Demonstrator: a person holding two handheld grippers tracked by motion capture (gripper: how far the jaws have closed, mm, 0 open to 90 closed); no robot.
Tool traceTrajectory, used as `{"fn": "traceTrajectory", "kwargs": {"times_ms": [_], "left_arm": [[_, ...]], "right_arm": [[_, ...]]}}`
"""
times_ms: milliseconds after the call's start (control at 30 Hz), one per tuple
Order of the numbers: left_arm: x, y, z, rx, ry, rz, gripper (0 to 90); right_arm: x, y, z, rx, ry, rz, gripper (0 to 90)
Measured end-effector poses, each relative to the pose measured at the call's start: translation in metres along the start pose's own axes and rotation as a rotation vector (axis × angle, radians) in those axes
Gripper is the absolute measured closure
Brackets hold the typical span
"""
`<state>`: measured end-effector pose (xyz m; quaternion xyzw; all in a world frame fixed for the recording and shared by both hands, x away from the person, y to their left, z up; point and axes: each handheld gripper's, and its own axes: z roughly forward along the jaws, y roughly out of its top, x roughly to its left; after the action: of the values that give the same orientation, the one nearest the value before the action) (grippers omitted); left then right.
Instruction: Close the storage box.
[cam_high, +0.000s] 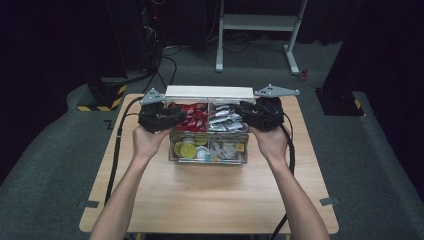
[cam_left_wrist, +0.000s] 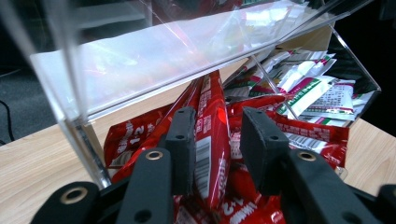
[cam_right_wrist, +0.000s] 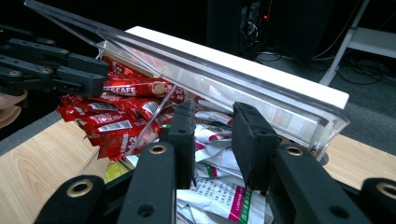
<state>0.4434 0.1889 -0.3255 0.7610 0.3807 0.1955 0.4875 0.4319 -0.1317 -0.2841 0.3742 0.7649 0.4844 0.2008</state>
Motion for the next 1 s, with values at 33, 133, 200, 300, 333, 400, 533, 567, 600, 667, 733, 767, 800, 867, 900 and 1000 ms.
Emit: {"fn": "traceTrajectory", "kwargs": {"times_ms": [33,133,200,300,333,400,533,567,600,667,733,767,800,867,900,1000], "left_arm": [[-0.002,0.001,0.003,0.009,0.006,0.002,67.1],[-0.003,0.002,0.006,0.016,0.011,0.009,69.1],[-0.003,0.002,0.01,0.023,0.017,0.017,70.8],[-0.004,0.002,0.011,0.028,0.02,0.021,72.1],[-0.004,0.003,0.011,0.029,0.021,0.023,72.5],[-0.004,0.003,0.011,0.036,0.025,0.038,75.2],[-0.005,0.002,0.012,0.038,0.036,0.046,81.1],[-0.005,0.002,0.011,0.038,0.037,0.052,81.6],[-0.006,0.002,0.011,0.039,0.04,0.054,81.9],[-0.005,0.002,0.01,0.039,0.041,0.058,82.3],[-0.004,0.003,0.008,0.037,0.036,0.058,82.6],[-0.004,0.003,0.007,0.037,0.035,0.055,82.7],[-0.004,0.003,0.006,0.037,0.032,0.048,82.8],[-0.004,0.003,0.003,0.036,0.036,0.052,83.3],[-0.004,0.003,0.003,0.036,0.036,0.052,83.7],[-0.006,0.003,-0.002,0.03,0.033,0.058,84.6]], "right_arm": [[0.0,0.0,0.0,0.002,0.001,0.001,69.8],[0.0,0.0,0.0,0.001,0.0,0.0,69.8],[0.0,0.0,0.0,0.0,0.002,0.001,69.9],[0.0,0.0,0.0,0.0,0.004,0.004,69.9],[0.0,0.0,0.001,0.003,0.004,0.003,69.9],[0.0,0.0,0.001,0.003,0.004,0.004,69.9],[0.001,0.0,0.003,0.003,0.008,0.004,69.8],[0.001,0.0,0.003,0.002,0.008,0.006,69.9],[0.001,0.0,0.003,0.002,0.009,0.008,69.9],[0.001,0.0,0.003,0.004,0.008,0.006,69.8],[0.001,0.001,0.003,0.008,0.006,0.005,69.8],[0.001,0.0,0.003,0.004,0.007,0.005,69.8],[0.001,0.0,0.003,0.002,0.008,0.007,69.8],[0.001,0.0,0.003,-0.001,0.011,0.01,69.9],[0.001,0.0,0.003,0.0,0.012,0.013,69.9],[0.001,0.0,0.003,-0.003,0.012,0.014,69.9]]}}
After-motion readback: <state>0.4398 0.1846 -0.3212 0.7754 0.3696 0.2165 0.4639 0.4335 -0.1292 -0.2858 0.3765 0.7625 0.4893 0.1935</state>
